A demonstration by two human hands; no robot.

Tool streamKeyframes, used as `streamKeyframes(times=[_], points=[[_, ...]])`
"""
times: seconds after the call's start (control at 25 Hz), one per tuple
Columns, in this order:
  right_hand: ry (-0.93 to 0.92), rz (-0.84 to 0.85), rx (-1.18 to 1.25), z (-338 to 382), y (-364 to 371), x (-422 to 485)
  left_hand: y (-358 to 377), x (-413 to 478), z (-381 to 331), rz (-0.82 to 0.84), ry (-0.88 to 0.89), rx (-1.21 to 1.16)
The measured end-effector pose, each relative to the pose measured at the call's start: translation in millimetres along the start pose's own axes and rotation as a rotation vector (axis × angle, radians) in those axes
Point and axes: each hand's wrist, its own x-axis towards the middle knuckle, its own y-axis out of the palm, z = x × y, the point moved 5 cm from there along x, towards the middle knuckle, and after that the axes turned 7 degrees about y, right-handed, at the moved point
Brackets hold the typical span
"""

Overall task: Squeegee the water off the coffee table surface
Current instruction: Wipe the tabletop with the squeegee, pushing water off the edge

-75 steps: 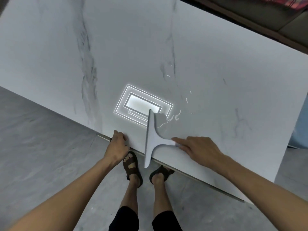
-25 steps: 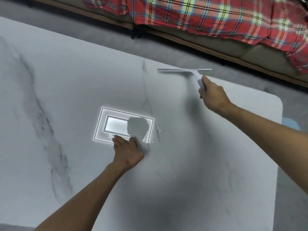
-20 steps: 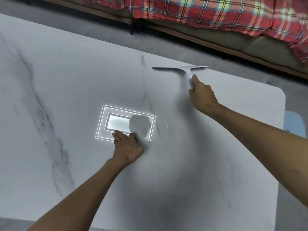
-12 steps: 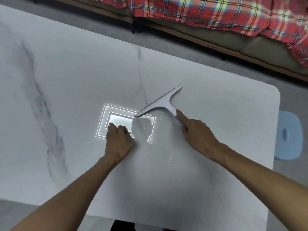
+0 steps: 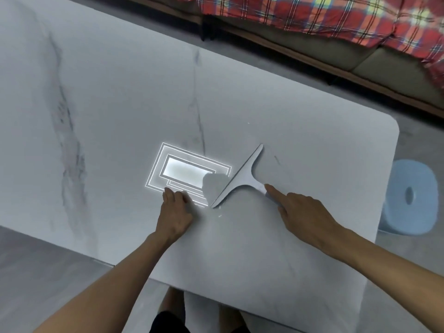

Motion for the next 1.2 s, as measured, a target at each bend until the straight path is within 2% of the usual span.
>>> streamKeyframes(times=[0.08,0.2,0.28,0.44,0.52,0.64,0.72,0.84,0.92,1.08,1.2], points=[[0.02,0.027,0.049,-15,-14,-8,4,-2,-9,-0.01,0.0,-0.006],[0.078,-0.17,0.26,-31,-63,26,13,2,-12,0.043,-0.033,0.014],[0.115,-0.258,0.281,-31,-97,74,17,8,-11,0.103,-0.083,0.011],[0.251,-0.273,0.454,-21,-132,154,21,16,-11,0.186,-0.133,0.017],[0.278,-0.268,0.436,-17,-124,162,20,19,-11,0.209,-0.156,-0.007],[0.207,-0.276,0.301,-15,-92,127,15,19,-16,0.197,-0.184,-0.051],[0.172,-0.231,0.287,-24,-62,80,7,18,-19,0.113,-0.188,-0.057],[0.232,-0.051,0.227,-40,-25,12,-2,27,-43,0.038,-0.012,0.0],[0.253,-0.015,0.254,-50,-27,0,-5,41,-68,0.037,0.075,-0.027],[0.18,-0.319,0.29,-71,-92,70,4,68,-98,0.131,0.077,-0.05],[0.289,-0.338,0.319,-91,-131,150,15,76,-97,0.196,0.01,-0.011]])
